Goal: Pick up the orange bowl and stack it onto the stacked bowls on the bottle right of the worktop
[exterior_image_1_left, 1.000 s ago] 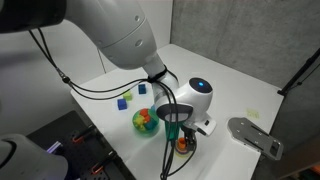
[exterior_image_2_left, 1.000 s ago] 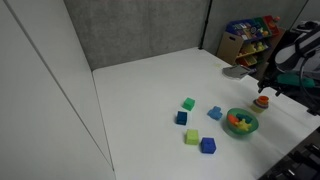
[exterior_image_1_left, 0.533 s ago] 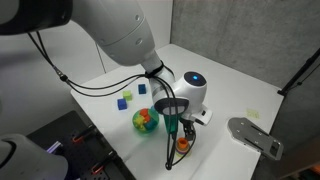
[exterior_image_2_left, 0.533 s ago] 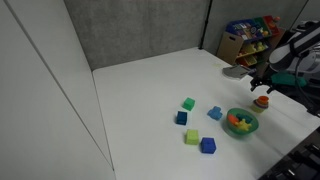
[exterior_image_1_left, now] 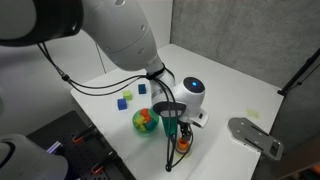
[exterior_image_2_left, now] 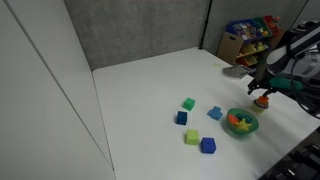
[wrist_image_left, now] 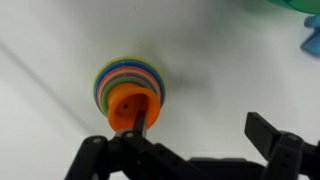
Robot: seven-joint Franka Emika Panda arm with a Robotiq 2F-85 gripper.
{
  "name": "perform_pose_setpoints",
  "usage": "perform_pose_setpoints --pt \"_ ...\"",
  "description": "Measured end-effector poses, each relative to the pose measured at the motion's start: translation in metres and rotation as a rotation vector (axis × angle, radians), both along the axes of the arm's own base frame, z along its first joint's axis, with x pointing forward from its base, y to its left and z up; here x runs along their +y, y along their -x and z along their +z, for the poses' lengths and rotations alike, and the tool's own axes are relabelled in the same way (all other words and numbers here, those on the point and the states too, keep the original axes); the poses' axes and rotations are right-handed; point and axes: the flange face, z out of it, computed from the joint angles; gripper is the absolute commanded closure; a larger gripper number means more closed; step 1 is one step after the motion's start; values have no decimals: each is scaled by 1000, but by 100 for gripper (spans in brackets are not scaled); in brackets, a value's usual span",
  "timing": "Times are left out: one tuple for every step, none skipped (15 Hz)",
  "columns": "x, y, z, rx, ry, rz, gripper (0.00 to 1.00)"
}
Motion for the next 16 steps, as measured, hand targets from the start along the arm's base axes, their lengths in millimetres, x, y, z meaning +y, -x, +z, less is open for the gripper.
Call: perform_pose_setpoints --pt "-2 2 -4 6 -3 1 0" --pt "-4 4 -8 11 -5 -1 0" --pt "-7 6 -12 16 -7 -4 0" --pt "-9 9 -15 21 -9 -10 0" --pt "-13 12 -18 26 -11 -16 0" --pt "-16 14 -21 30 -12 -22 0" --pt "-20 17 -22 33 -12 -29 0" --pt "-23 19 -23 34 -11 -35 0" --pt "-26 20 -22 33 -8 -41 0" --pt "-29 20 -21 32 -5 -45 0" --pt "-32 20 -19 30 -1 -47 0" --pt "-34 19 -17 30 4 -44 0" --pt "-34 18 -14 33 12 -38 0" --pt "-34 15 -10 39 22 -27 0" --pt "-31 12 -5 46 34 -12 0" --pt "-28 9 1 59 49 6 0"
